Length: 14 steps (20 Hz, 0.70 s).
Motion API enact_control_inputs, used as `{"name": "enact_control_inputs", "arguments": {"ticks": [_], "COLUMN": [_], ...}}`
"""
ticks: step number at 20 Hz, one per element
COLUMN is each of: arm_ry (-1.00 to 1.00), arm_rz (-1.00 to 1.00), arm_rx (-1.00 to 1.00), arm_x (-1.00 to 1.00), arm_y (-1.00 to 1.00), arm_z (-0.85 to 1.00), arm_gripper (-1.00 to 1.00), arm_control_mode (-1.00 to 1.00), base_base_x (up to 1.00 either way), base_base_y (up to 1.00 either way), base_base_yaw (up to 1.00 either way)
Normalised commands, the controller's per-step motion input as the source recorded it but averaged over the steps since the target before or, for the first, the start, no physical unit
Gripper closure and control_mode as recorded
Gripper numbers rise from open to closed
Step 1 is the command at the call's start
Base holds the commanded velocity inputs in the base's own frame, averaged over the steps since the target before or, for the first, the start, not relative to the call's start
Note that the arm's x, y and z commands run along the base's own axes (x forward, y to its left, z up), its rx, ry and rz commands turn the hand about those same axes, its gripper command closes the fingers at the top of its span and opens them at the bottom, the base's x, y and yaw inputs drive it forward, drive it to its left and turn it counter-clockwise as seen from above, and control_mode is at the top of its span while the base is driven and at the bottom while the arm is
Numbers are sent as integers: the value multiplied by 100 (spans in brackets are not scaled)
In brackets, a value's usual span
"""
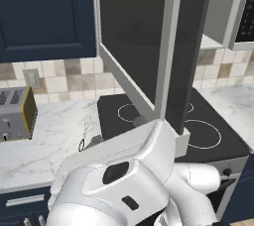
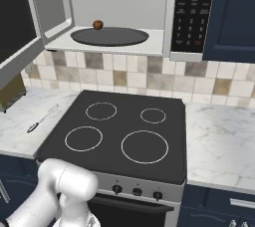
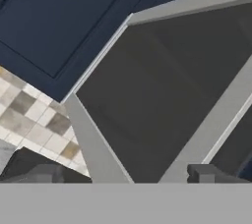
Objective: Close the microwave door.
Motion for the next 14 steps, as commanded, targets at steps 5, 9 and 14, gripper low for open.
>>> {"name": "enact_control_inputs", "arguments": {"ticks": [5,9,14], "arm_ry": [-18,-20,-20], "arm_rz": [-14,-14,-15], "arm_rx": [0,0,0], "arm_x": [76,61,63], "arm_y": [0,3,16], "arm_z": [-8,0,0], "arm_gripper": [-100,-100,-100], "arm_control_mode": [-100,-100,-100], "base_base_x": [0,0,0], "base_base_y": [0,0,0], "base_base_yaw": [0,0,0]}}
